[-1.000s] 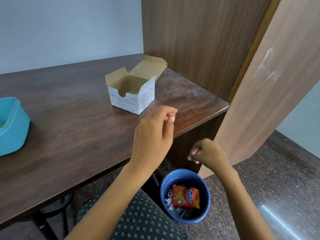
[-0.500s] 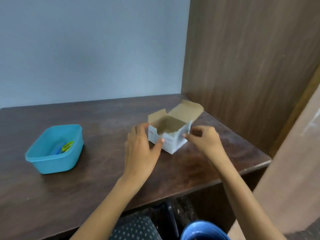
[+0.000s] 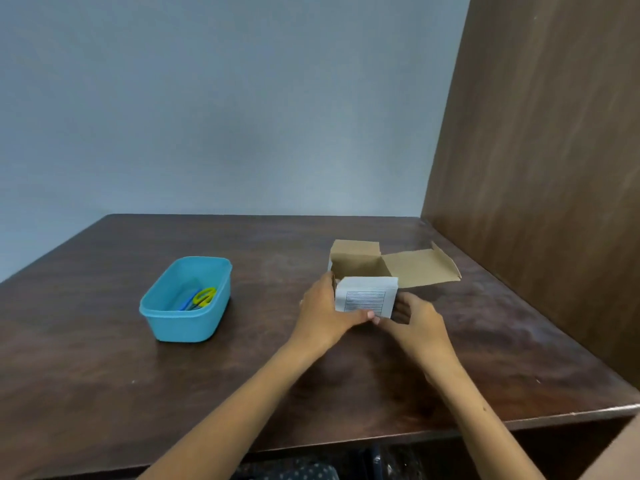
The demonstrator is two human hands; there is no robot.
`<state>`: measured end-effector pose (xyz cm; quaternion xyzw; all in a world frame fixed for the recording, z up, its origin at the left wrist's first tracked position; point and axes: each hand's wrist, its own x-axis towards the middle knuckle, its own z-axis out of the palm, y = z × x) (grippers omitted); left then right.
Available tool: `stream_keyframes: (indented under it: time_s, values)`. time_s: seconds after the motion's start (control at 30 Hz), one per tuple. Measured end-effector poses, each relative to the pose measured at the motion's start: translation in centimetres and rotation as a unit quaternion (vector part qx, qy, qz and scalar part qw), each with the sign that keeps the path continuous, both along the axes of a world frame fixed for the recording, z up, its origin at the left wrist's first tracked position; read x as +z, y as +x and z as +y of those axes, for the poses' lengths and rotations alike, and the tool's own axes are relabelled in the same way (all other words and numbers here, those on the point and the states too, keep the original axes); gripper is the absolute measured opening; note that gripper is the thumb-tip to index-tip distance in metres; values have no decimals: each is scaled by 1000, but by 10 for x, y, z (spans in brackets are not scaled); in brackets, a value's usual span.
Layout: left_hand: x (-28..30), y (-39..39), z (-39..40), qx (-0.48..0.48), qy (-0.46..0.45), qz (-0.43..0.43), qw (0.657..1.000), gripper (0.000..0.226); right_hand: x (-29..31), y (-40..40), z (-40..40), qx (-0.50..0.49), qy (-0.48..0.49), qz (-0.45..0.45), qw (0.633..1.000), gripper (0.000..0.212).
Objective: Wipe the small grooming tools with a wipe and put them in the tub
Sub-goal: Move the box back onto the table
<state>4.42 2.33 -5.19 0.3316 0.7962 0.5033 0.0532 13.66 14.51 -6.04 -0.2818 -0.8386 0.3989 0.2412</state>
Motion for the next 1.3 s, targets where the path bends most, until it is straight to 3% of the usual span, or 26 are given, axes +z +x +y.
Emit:
stream_keyframes:
  time_s: [0.2,0.5,0.63,0.77,0.9,1.13,1.3]
  values:
    - [-7,-5,-1,26,21,37,999,36,-6,-10,-14,-3,28,13,1000,43]
    - [-11,9,2,56,20,72,996,26,-8,-1,-14,-26,54,5,998,45]
    - [-11,13,1,44,22,71,996,31,-3,4,-18,-38,52,-10,998,42]
    - [-7,21,-11,32,47,79,995,30,6,24,-37,-85,159,-106,978,34]
    - [-1,25,-42,70,53,128,988,50,20,32,-80,-36,202,-42,978,35]
    - [1,-16,-124,249,-1,252,935,44,7,-37,-126,111,157,-20,981,43]
    - [-2,-41,-169,319,-105,133,932,95,8,-73,-156,168,138,-37,975,59]
